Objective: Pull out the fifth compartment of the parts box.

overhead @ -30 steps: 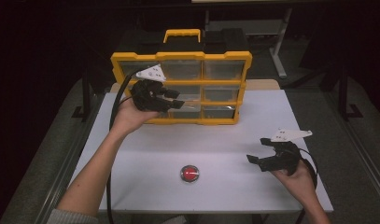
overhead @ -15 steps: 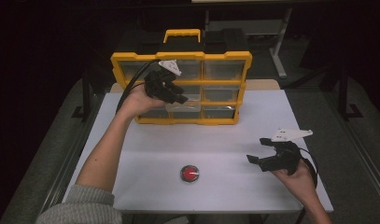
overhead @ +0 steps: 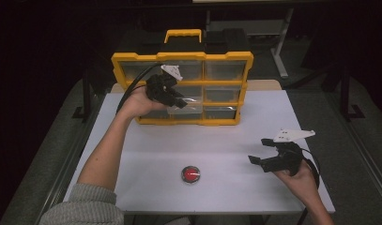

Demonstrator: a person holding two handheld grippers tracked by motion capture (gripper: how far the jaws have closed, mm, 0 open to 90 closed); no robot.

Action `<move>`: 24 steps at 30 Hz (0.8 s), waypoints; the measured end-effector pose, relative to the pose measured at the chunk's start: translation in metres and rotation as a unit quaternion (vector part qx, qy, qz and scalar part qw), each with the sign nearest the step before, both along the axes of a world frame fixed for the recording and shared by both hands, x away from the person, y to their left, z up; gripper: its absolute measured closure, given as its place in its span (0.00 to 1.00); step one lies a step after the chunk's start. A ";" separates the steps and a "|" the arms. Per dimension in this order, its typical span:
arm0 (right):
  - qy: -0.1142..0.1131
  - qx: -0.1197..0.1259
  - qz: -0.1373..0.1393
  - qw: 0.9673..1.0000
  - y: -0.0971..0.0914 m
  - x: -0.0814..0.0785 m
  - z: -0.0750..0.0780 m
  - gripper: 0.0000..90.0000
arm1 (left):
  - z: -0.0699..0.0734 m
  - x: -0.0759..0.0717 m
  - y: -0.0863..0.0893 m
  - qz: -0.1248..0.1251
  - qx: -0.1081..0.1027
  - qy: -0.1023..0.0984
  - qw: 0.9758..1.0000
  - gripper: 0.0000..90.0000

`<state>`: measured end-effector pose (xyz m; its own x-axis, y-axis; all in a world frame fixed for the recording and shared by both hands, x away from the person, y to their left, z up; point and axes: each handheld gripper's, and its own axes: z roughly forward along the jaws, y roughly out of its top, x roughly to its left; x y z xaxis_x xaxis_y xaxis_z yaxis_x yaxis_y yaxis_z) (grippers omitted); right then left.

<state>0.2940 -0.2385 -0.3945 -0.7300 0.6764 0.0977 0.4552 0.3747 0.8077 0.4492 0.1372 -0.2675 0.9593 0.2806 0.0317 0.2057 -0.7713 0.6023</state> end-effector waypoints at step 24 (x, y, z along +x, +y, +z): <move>0.003 -0.002 0.003 1.000 0.001 -0.001 0.000 0.16 | -0.002 -0.026 0.014 -0.048 -0.014 0.006 0.999 0.78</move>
<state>0.2933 -0.2373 -0.3949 -0.7329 0.6732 0.0987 0.4580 0.3808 0.8032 0.4229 0.1512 -0.2693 0.9820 0.1882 0.0146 0.1386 -0.7711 0.6214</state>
